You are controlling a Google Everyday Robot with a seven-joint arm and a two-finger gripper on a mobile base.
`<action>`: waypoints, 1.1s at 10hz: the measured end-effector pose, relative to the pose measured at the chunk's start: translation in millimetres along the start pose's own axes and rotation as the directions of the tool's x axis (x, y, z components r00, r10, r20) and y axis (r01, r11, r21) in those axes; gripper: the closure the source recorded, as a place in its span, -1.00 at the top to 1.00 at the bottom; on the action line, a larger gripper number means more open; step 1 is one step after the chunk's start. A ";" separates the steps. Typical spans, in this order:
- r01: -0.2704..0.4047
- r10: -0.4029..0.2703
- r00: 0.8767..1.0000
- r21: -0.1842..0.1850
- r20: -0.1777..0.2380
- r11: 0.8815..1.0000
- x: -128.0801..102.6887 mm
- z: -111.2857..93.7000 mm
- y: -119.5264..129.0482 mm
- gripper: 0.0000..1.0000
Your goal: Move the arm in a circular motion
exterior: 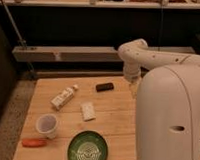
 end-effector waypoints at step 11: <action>0.218 -0.216 0.975 0.024 -0.054 0.976 -63.9 -19.1 -47.0 0.61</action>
